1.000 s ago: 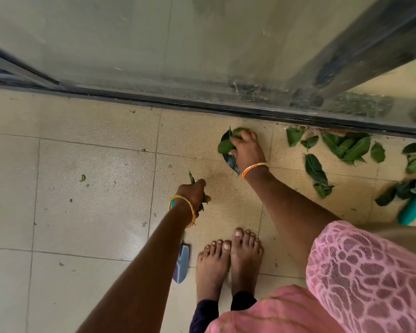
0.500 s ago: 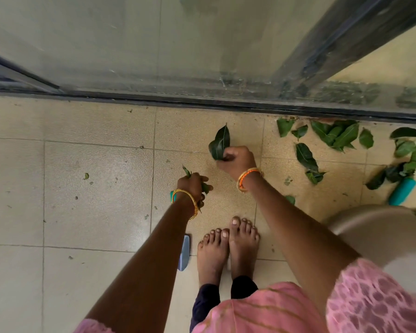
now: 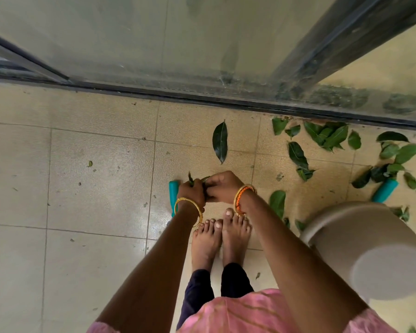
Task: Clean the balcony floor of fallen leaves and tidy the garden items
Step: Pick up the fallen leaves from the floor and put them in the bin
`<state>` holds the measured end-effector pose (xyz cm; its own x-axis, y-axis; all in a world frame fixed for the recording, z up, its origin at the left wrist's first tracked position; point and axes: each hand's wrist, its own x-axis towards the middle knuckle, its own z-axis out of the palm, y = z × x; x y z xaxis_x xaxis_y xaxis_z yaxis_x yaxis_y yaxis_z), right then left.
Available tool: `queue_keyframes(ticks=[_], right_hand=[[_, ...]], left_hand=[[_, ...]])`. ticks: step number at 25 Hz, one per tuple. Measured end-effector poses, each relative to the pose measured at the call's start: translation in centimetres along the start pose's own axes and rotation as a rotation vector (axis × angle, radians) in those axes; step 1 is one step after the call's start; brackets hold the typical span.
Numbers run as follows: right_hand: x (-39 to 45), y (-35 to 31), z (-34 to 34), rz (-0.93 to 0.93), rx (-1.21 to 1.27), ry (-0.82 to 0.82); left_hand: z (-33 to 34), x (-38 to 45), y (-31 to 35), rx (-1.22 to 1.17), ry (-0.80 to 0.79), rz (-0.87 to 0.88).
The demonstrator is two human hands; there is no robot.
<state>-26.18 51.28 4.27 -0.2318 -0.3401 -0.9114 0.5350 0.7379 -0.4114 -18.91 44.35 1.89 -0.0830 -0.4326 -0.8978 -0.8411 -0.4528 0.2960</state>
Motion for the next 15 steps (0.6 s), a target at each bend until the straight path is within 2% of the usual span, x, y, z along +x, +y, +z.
queue_keyframes(ticks=[1,2,3,4,5,6,7,9,12,13,15], right_hand=[[0.4,-0.5,-0.4,0.033,0.075,-0.028],[1.2,-0.7,-0.8,-0.001,0.057,0.039],[2.2,-0.8,-1.2,-0.085,-0.058,0.191],[3.6,-0.6,-1.7,-0.165,-0.179,0.354],[5.2,-0.4,-2.0,-0.227,-0.293,0.483],[6.6,-0.2,-2.1,-0.265,-0.398,0.546],[8.3,0.0,-2.1,-0.274,-0.505,0.563],[11.0,0.3,-1.3,-0.279,-0.748,0.584],[13.2,0.9,-0.3,-0.335,-0.902,0.694],[13.5,1.2,-0.3,-0.378,-0.887,0.748],[13.7,1.6,-0.9,-0.500,-0.810,0.797]], left_hand=[[0.0,1.2,-0.7,-0.037,0.020,-0.016],[0.0,2.0,-1.8,-0.028,0.006,-0.023],[0.0,2.8,-2.1,0.036,0.027,0.035],[-0.1,6.0,-2.2,-0.077,-0.106,-0.151],[-0.6,7.4,-5.3,-0.135,-0.191,-0.148],[-0.1,7.2,-9.0,-0.005,-0.196,0.012],[0.6,7.6,-12.7,0.142,-0.115,0.222],[1.3,7.1,-15.6,0.259,-0.109,0.353],[1.6,8.4,-16.0,0.291,-0.149,0.301],[1.6,8.8,-16.3,0.293,-0.119,0.344],[1.9,9.1,-16.2,0.301,-0.157,0.322]])
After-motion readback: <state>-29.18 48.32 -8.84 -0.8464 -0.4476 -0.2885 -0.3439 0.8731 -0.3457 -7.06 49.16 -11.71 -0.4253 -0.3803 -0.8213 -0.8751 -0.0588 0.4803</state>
